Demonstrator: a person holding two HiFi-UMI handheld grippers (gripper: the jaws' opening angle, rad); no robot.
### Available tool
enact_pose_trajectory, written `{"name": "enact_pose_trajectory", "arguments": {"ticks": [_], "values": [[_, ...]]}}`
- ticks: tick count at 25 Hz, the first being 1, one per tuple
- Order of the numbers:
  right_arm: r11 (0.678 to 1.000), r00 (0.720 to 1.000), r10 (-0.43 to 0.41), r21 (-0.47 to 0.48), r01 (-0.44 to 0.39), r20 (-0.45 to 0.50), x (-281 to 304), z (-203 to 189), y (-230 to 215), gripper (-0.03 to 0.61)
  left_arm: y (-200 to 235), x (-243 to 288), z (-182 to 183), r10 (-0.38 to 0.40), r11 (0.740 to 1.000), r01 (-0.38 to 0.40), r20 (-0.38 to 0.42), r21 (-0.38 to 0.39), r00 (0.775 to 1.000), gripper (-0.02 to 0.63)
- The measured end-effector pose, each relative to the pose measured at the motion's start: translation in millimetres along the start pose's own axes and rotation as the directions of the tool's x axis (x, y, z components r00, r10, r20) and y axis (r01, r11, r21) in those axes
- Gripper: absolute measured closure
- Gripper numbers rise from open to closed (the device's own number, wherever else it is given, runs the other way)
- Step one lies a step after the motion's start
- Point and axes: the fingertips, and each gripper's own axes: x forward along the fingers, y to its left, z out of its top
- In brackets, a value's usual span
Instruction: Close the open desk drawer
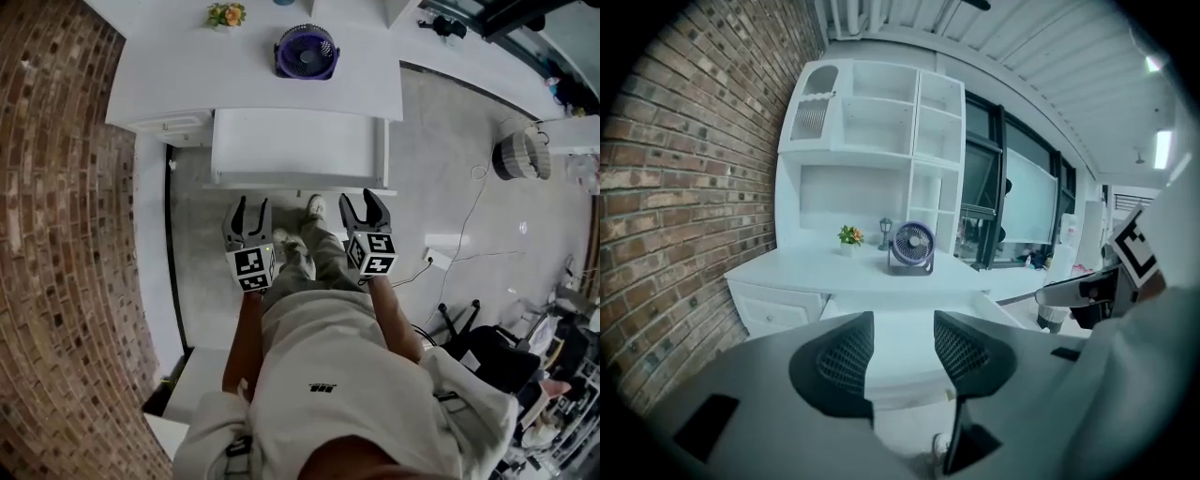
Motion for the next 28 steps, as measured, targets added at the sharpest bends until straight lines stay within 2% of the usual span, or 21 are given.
{"name": "enact_pose_trajectory", "arguments": {"ticks": [4,16,28], "values": [[1.000,0.998,-0.031,0.004,0.031,-0.047,10,-26,-14,0.357,2,18,-23,0.020,1.000,-0.021,-0.052,-0.013,0.998,0.400],[0.997,0.989,-0.074,0.029,0.078,-0.127,35,-80,-33,0.353,-4,58,-86,-0.028,1.000,0.027,-0.179,-0.011,0.984,0.397],[0.990,0.976,-0.111,0.066,0.125,-0.186,56,-115,-58,0.332,-7,84,-122,-0.031,0.999,0.023,-0.262,-0.032,0.965,0.373]]}}
